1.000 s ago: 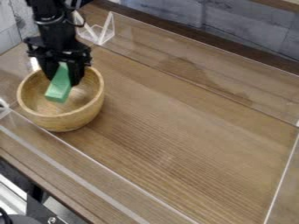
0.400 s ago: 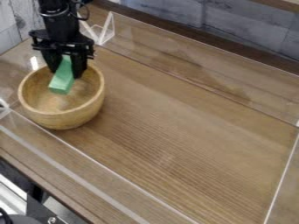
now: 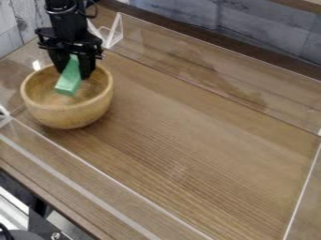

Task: Put green object into wooden bowl

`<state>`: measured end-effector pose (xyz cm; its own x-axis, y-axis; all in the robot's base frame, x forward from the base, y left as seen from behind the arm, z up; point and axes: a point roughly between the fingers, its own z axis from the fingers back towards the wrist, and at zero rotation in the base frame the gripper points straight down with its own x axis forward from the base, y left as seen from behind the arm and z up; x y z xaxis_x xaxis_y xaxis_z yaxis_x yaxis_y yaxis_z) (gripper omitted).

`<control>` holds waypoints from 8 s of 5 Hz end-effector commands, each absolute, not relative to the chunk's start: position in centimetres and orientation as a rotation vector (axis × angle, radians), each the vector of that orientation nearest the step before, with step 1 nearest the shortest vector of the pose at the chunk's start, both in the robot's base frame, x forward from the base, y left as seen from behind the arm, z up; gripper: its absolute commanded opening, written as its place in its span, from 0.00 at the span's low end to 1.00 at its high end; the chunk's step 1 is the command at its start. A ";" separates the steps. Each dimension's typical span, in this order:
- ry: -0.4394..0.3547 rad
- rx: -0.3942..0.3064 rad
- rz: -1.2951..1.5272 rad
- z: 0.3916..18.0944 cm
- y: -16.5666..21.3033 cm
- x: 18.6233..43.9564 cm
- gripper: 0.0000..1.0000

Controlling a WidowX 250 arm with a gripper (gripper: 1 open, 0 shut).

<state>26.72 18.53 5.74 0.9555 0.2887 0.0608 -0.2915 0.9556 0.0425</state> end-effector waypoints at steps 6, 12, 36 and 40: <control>-0.050 0.054 0.321 4.4 21.9 27.5 0.00; 0.064 -0.012 0.217 1.0 20.8 28.3 0.00; 0.365 0.113 -0.554 1.1 21.0 24.9 0.00; 0.396 0.064 -0.362 2.0 21.4 26.3 0.00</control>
<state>26.78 20.61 1.85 0.8463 -0.3571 -0.3952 0.3841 0.9232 -0.0117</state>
